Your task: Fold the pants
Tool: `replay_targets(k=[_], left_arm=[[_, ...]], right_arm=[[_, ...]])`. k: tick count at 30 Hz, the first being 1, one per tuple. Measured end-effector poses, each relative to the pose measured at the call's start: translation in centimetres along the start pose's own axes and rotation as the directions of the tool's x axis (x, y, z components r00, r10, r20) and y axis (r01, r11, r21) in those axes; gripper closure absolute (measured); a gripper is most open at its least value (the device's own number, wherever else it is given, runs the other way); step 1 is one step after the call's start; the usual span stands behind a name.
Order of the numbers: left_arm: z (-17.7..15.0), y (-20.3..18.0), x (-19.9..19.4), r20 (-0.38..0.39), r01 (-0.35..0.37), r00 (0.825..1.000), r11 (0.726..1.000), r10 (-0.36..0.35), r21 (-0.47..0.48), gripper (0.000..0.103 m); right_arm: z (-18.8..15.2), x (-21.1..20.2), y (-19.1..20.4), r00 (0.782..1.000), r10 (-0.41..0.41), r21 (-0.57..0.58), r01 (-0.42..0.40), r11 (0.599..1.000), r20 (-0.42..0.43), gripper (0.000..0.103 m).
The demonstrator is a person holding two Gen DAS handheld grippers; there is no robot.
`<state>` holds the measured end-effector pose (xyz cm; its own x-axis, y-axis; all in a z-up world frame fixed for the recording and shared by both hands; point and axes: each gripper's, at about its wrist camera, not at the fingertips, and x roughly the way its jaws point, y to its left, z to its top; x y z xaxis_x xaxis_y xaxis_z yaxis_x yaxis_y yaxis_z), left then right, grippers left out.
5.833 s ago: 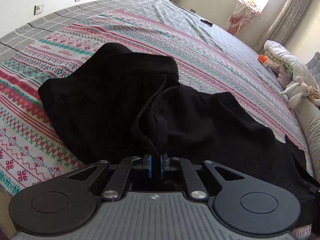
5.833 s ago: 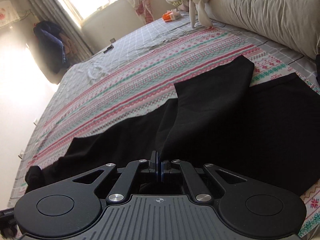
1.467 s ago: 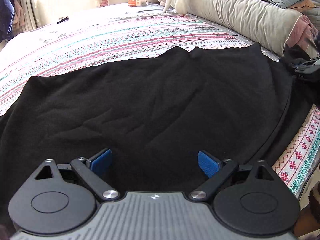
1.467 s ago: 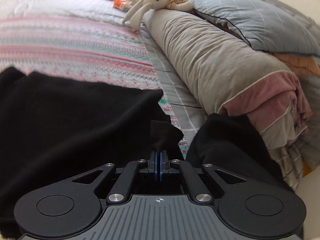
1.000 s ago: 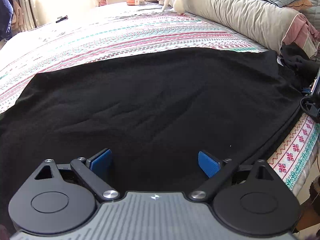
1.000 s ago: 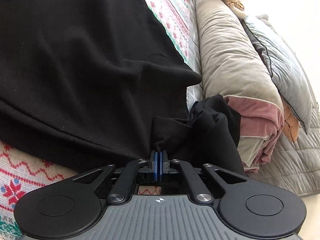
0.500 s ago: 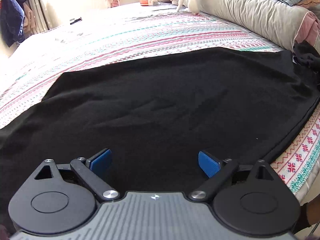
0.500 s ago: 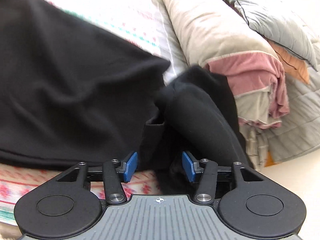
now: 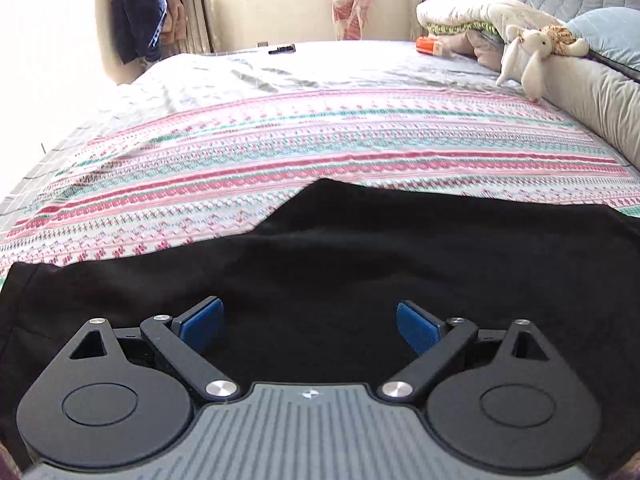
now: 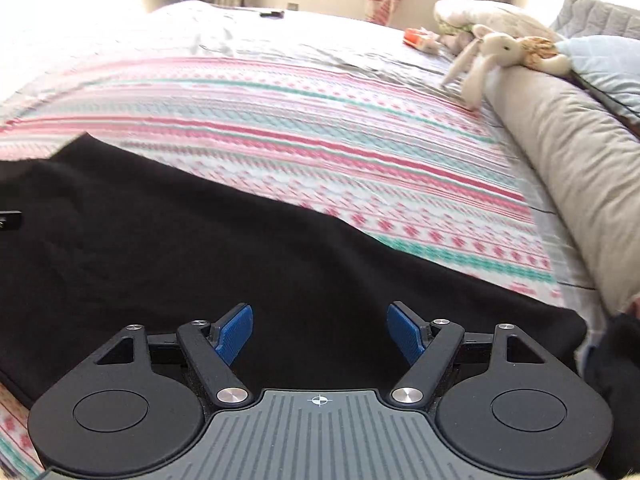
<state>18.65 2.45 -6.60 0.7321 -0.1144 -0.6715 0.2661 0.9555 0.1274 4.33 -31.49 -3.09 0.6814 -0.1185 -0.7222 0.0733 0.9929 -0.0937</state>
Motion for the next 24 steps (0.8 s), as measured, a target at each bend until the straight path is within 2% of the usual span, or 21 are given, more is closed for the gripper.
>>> replay_targets(k=[4, 5, 7, 8, 9, 11, 12, 14, 19, 21, 22, 23, 24], left_arm=[[-0.2, 2.6, 2.1, 0.062, -0.039, 0.997, 0.998, 0.036, 0.048, 0.001], [-0.4, 3.0, 2.6, 0.052, -0.044, 0.998, 0.998, 0.041, 0.053, 0.0], [-1.3, 4.3, 3.8, -0.026, -0.068, 0.997, 0.997, 0.069, 0.038, 0.0], [-1.8, 5.1, 3.6, -0.017, -0.06, 0.998, 0.998, 0.06, -0.004, 0.0], [-2.0, 5.6, 3.6, -0.049, -0.054, 0.997, 0.998, 0.052, -0.028, 0.0], [-2.4, 7.0, 2.6, -0.108, 0.009, 0.994, 0.997, -0.018, -0.082, 0.0], [-2.8, 7.5, 2.2, -0.117, 0.036, 0.992, 0.996, -0.045, -0.081, 0.0], [-3.5, 7.2, 1.1, -0.112, 0.053, 0.992, 0.999, -0.053, -0.004, 0.0], [-4.6, 7.6, 0.1, -0.093, 0.083, 0.992, 0.997, -0.082, 0.005, 0.0], [-4.4, 8.1, 0.3, -0.088, 0.083, 0.993, 0.997, -0.083, -0.008, 0.0], [-4.4, 8.2, 0.3, -0.084, 0.08, 0.993, 0.997, -0.081, -0.014, 0.0], [-4.3, 8.3, 0.2, -0.08, 0.078, 0.994, 0.997, -0.079, -0.021, 0.0], [-4.4, 9.0, 0.1, -0.074, 0.079, 0.994, 0.996, -0.082, -0.037, 0.0]], right_arm=[[3.0, 2.0, 4.1, 0.991, 0.127, -0.033, -0.126, 0.991, 0.044, 0.022], [3.7, 2.5, 5.3, 0.986, 0.157, -0.044, -0.155, 0.987, 0.052, 0.021], [5.3, 3.9, 8.1, 0.976, 0.209, -0.07, -0.205, 0.976, 0.062, 0.021], [6.0, 4.6, 9.3, 0.971, 0.23, -0.083, -0.224, 0.971, 0.062, 0.021], [6.8, 5.4, 10.4, 0.967, 0.247, -0.096, -0.24, 0.966, 0.061, 0.021], [8.6, 7.4, 12.9, 0.959, 0.277, -0.115, -0.269, 0.956, 0.057, 0.021], [9.3, 8.3, 13.9, 0.955, 0.292, -0.118, -0.285, 0.951, 0.053, 0.021], [10.8, 10.3, 15.9, 0.945, 0.324, -0.11, -0.318, 0.942, 0.043, 0.021], [14.0, 15.9, 19.0, 0.935, 0.354, -0.007, -0.354, 0.935, 0.02, 0.023], [14.6, 17.3, 19.5, 0.924, 0.382, 0.046, -0.382, 0.923, 0.018, 0.025], [14.8, 17.8, 19.8, 0.914, 0.405, 0.067, -0.404, 0.912, 0.011, 0.034], [14.9, 18.1, 20.1, 0.903, 0.43, 0.077, -0.428, 0.9, -0.001, 0.048], [15.0, 18.2, 20.4, 0.892, 0.451, 0.069, -0.45, 0.89, 0.001, 0.055]])
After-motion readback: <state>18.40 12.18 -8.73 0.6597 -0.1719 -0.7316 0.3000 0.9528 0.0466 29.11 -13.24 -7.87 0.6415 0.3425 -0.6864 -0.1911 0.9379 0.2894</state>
